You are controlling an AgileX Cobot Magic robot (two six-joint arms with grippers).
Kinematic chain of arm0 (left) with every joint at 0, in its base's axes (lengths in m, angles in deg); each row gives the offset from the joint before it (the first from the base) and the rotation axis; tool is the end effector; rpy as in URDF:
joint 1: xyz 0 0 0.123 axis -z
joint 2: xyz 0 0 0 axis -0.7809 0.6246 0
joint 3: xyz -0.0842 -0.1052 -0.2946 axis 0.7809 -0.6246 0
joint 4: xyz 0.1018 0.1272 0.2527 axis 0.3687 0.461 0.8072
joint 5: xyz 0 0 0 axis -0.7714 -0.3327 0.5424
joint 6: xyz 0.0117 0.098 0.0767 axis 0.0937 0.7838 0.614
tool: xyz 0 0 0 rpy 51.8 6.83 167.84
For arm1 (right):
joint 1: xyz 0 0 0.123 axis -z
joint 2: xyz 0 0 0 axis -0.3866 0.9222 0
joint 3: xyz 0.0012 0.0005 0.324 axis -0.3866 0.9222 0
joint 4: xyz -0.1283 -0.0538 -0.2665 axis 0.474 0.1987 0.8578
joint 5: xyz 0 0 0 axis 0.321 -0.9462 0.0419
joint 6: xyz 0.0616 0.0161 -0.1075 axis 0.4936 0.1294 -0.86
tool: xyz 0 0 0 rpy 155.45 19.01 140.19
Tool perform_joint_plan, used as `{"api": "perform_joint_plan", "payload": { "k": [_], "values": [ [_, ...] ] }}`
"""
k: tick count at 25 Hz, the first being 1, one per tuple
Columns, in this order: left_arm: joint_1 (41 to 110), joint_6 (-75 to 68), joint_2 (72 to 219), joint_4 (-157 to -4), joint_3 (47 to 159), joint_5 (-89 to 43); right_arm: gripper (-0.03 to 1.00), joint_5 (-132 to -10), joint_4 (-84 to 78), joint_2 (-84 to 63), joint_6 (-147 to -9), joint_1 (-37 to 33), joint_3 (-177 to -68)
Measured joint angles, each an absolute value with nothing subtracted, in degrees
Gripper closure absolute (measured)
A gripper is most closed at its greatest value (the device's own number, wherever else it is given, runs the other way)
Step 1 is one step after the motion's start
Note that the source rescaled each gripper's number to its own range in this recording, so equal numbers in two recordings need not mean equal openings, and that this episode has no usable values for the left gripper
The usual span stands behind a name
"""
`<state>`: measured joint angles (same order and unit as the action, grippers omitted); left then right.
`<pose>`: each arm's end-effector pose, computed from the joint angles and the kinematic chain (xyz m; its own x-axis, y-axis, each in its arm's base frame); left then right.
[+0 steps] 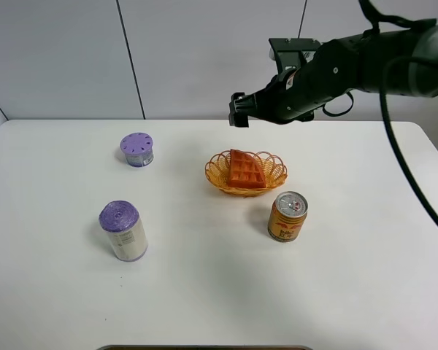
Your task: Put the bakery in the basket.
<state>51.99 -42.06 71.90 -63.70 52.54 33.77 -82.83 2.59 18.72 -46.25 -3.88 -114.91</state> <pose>0.0276 0.0055 0.2887 -0.4399 -0.0410 -0.8971 -0.0508 0.9985 -0.0207 0.4210 0.2128 0.2298 -0.7179 -0.1518 -0.6793 -0.3285 0.9343 0.1384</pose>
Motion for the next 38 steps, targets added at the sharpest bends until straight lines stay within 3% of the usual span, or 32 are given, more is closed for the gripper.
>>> {"api": "perform_joint_plan", "payload": {
  "k": [27,38],
  "values": [
    [52.0,-42.1,71.9,-63.7,52.5,33.8,0.05,-108.9,9.0,-21.2,-51.3,-3.9,-114.9],
    [52.0,-42.1,71.9,-63.7,52.5,33.8,0.05,-113.1,15.9,-39.1,-50.8,-3.9,-112.9]
  ]
}}
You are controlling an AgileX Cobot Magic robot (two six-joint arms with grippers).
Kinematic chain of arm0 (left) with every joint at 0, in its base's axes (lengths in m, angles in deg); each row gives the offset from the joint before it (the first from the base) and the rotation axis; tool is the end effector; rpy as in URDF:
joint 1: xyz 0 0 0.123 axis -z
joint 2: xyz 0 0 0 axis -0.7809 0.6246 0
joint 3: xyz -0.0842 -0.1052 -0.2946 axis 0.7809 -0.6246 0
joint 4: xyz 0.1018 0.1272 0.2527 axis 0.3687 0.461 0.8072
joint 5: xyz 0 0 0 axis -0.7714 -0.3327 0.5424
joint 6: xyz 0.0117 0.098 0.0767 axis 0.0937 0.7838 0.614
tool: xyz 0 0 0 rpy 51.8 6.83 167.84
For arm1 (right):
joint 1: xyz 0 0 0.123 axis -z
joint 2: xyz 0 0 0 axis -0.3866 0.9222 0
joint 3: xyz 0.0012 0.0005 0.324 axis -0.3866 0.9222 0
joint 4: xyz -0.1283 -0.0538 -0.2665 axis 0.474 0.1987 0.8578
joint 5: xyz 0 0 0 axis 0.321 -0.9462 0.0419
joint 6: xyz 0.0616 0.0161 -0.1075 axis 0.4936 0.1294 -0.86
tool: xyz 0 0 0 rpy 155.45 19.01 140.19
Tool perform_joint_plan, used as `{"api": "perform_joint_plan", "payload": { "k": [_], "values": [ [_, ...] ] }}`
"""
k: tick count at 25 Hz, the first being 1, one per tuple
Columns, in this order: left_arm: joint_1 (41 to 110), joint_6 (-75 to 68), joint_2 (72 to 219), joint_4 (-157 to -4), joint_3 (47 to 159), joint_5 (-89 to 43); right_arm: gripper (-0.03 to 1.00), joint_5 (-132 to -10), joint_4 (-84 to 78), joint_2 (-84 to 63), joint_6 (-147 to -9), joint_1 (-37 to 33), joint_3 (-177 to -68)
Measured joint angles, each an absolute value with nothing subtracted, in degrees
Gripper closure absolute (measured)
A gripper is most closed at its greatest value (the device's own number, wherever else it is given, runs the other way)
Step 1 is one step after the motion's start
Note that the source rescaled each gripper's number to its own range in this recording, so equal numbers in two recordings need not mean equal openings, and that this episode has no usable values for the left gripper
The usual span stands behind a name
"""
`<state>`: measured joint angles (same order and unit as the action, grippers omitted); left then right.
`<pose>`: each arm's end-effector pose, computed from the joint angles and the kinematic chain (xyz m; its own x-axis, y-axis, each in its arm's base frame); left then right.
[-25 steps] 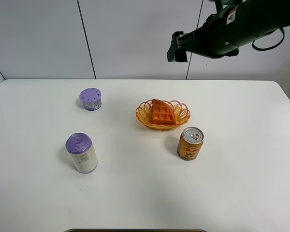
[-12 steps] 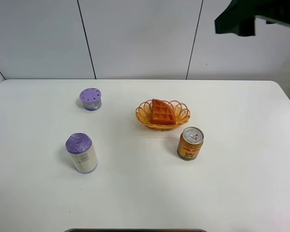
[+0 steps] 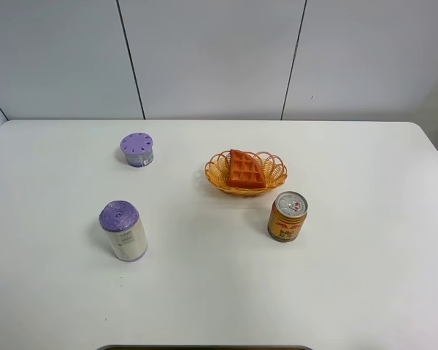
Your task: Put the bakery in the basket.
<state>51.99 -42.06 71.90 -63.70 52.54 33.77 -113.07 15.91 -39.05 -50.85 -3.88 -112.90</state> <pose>0.0276 0.0055 0.2887 -0.4399 -0.0410 -0.8971 -0.0508 0.9985 -0.0207 0.1525 0.0550 0.5028 -0.2907 -0.2006 -0.9355 -0.3294 0.9390 -0.0990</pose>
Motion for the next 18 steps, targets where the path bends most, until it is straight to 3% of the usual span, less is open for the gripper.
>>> {"api": "perform_joint_plan", "payload": {
  "k": [11,18],
  "values": [
    [52.0,-42.1,71.9,-63.7,52.5,33.8,0.05,-112.1,20.3,-55.5,-45.5,-3.6,-93.6],
    [52.0,-42.1,71.9,-63.7,52.5,33.8,0.05,-112.4,19.3,-65.3,-46.0,5.8,-88.4]
  ]
}}
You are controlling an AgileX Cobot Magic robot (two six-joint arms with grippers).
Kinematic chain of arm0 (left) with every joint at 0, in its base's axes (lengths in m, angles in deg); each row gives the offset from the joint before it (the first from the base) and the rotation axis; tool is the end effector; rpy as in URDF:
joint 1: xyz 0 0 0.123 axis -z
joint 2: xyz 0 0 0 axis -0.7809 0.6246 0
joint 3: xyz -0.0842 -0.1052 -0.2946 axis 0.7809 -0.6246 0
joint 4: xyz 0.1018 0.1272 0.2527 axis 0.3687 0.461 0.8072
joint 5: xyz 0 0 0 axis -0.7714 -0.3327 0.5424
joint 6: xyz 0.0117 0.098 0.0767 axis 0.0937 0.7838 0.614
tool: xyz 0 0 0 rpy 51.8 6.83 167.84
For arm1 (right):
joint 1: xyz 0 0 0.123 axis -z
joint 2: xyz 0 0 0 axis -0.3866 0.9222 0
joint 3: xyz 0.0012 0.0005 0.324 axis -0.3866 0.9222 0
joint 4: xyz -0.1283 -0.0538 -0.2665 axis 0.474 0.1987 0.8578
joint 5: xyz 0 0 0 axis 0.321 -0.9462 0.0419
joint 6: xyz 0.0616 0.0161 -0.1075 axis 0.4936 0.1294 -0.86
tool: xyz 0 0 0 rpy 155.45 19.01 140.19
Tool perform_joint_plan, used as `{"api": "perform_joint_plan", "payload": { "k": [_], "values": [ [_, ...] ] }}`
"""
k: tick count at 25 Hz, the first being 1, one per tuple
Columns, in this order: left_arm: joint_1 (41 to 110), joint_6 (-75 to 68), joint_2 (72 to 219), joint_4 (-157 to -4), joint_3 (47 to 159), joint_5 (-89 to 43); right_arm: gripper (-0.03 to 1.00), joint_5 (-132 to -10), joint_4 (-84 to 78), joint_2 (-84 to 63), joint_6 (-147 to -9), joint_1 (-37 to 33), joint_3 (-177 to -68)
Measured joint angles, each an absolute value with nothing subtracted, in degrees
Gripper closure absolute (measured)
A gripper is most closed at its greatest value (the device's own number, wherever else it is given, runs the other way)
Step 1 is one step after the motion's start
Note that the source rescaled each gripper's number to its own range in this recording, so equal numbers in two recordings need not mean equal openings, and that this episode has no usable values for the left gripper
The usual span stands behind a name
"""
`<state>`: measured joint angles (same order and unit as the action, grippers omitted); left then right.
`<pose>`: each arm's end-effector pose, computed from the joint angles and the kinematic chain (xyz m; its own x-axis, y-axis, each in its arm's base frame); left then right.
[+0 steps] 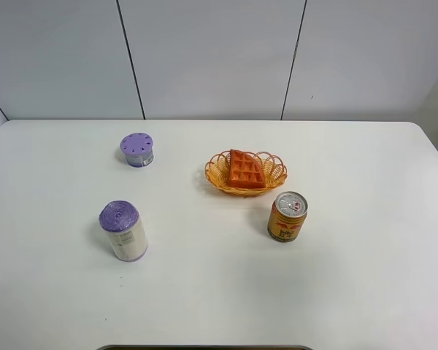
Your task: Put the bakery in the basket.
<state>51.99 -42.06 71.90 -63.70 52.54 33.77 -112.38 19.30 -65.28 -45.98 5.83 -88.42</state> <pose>0.0276 0.0055 0.2887 -0.4399 -0.0410 -0.8971 -0.0508 0.9985 -0.0207 0.0703 -0.0043 0.4006 -0.2830 -0.0911 -0.9548 -0.1075 0.9922 -0.0628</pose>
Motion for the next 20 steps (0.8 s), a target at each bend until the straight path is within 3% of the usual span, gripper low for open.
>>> {"api": "perform_joint_plan", "payload": {
  "k": [16,20],
  "values": [
    [52.0,-42.1,71.9,-63.7,52.5,33.8,0.05,-119.3,3.6,-81.1,-58.2,23.1,-79.6],
    [52.0,-42.1,71.9,-63.7,52.5,33.8,0.05,-121.6,2.9,-83.5,-58.8,24.0,-77.6]
  ]
}}
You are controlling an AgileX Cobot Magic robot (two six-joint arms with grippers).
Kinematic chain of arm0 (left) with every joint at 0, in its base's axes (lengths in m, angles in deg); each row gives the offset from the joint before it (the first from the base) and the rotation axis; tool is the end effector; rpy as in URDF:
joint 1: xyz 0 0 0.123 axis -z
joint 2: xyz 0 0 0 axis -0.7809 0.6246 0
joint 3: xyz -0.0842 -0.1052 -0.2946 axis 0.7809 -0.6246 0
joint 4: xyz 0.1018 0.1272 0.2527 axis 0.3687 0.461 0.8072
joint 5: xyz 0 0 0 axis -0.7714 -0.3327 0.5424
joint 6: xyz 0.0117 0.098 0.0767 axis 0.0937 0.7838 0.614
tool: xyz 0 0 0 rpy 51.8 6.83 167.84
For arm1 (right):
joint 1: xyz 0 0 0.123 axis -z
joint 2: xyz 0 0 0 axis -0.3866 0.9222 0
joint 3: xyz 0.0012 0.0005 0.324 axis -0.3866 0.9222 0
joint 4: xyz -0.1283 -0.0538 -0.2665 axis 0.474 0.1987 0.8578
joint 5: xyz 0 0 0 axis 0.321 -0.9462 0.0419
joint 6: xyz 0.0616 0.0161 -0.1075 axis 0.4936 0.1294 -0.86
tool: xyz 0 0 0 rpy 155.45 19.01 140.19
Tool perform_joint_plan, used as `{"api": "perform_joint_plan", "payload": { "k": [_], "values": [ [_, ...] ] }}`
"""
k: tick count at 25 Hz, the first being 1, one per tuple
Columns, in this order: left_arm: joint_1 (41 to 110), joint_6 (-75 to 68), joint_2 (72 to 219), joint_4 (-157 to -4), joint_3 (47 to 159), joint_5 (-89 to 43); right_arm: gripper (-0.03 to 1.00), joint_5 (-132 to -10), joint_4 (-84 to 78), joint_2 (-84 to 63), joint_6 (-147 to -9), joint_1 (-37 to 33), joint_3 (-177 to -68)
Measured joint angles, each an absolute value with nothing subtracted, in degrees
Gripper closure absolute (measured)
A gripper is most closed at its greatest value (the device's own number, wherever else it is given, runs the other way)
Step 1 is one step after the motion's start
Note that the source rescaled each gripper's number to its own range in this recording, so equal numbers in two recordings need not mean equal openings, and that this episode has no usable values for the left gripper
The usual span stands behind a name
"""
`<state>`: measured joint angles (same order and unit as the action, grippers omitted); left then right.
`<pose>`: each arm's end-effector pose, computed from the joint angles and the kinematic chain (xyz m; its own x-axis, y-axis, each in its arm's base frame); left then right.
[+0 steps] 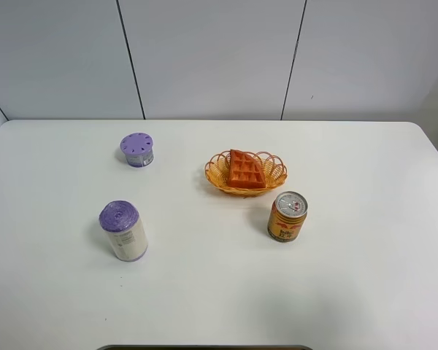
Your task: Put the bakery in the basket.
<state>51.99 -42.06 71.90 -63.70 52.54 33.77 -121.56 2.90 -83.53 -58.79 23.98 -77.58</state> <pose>0.0276 0.0055 0.2887 -0.4399 -0.0410 -0.8971 -0.0508 0.9985 -0.0207 0.0136 0.0030 0.3252 -0.3401 -0.0427 -0.9394 -0.0207 0.9991 -0.0379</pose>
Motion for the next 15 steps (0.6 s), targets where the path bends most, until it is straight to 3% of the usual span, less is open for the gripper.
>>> {"api": "perform_joint_plan", "payload": {
  "k": [15],
  "values": [
    [52.0,-42.1,71.9,-63.7,52.5,33.8,0.05,-123.9,2.7,-83.5,-58.9,24.0,-72.6]
  ]
}}
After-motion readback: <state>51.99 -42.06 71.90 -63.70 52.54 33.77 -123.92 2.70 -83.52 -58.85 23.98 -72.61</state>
